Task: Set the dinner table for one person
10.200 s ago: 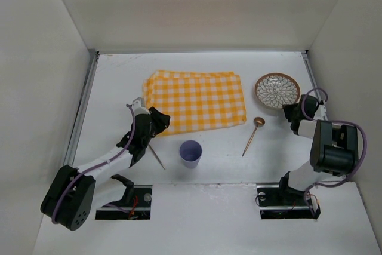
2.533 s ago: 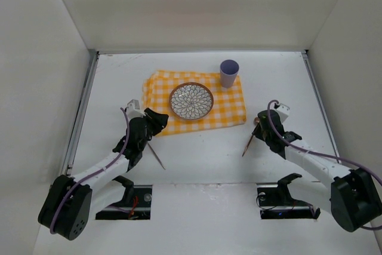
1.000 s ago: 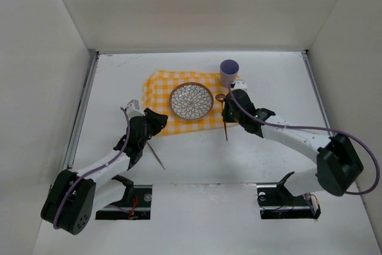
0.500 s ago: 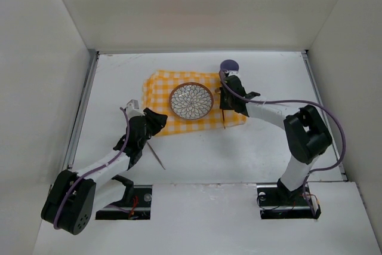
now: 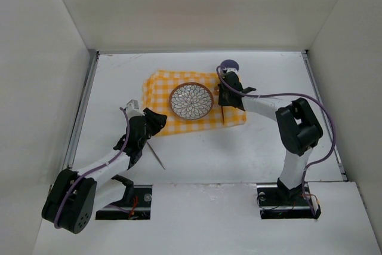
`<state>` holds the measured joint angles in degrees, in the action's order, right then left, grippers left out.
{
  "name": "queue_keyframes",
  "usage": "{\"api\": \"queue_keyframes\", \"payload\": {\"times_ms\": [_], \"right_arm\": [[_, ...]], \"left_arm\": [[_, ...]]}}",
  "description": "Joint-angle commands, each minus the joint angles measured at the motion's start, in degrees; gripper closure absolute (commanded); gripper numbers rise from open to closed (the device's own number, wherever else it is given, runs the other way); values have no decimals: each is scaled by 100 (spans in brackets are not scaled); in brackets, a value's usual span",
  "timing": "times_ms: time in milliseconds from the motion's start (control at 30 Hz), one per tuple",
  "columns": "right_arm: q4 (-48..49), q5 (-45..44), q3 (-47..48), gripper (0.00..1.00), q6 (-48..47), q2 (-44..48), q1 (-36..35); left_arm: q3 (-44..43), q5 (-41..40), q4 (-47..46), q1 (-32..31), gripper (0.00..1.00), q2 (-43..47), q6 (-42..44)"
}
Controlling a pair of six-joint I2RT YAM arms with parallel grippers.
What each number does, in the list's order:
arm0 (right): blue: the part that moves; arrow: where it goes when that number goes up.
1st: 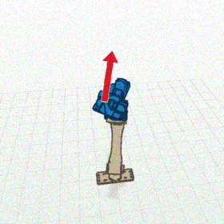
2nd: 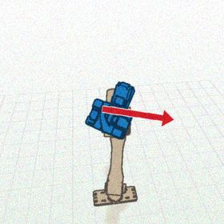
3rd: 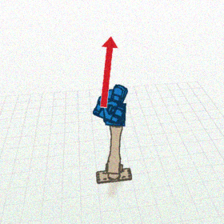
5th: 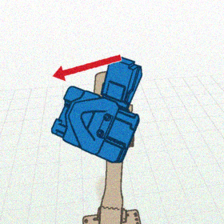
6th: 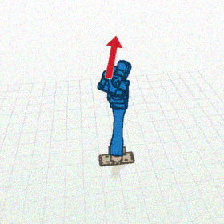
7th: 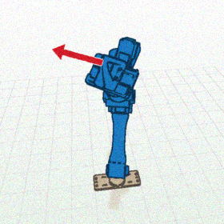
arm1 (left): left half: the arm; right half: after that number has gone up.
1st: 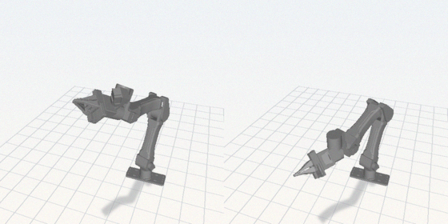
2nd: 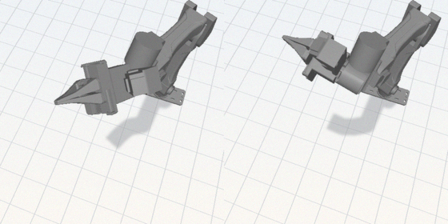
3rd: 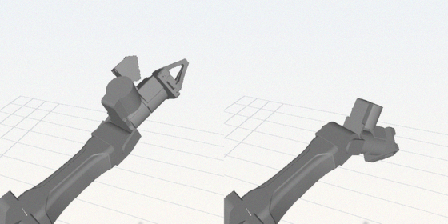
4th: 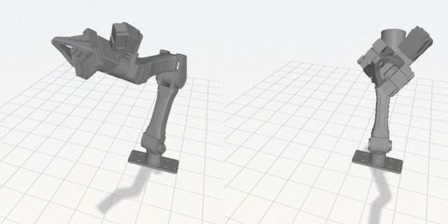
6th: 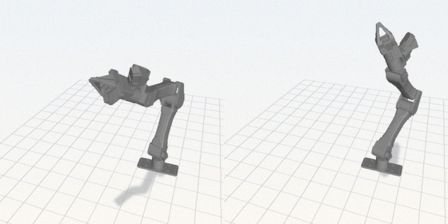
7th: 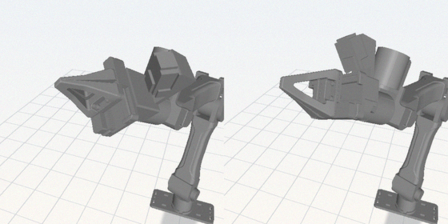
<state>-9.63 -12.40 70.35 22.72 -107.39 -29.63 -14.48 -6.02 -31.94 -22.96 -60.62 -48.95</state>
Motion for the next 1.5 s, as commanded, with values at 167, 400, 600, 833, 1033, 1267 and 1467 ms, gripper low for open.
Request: {"api": "queue_keyframes", "payload": {"times_ms": [167,400,600,833,1033,1267,1467], "right_arm": [[286,19,-12,75,92,148,5],[444,-7,-521,65,119,1043,-82],[847,-43,-1504,63,276,2414,-240],[1463,19,-2402,96,426,3312,-855],[1797,-227,-2797,95,557,3593,-997],[2211,-25,-3123,69,857,3770,-768],[2395,238,-3211,66,1024,3594,-575]], "left_arm": [[33,-232,-234,24,62,103,69],[-72,-900,328,-134,63,331,228],[-485,-1445,1574,-371,63,911,298],[-1240,-1884,4420,-661,74,1429,35],[-1496,-2755,6286,-1223,86,1571,-544],[-1373,-2808,7052,-1786,75,1211,-1599],[-1373,-2624,6922,-1926,69,737,-1723]]}}
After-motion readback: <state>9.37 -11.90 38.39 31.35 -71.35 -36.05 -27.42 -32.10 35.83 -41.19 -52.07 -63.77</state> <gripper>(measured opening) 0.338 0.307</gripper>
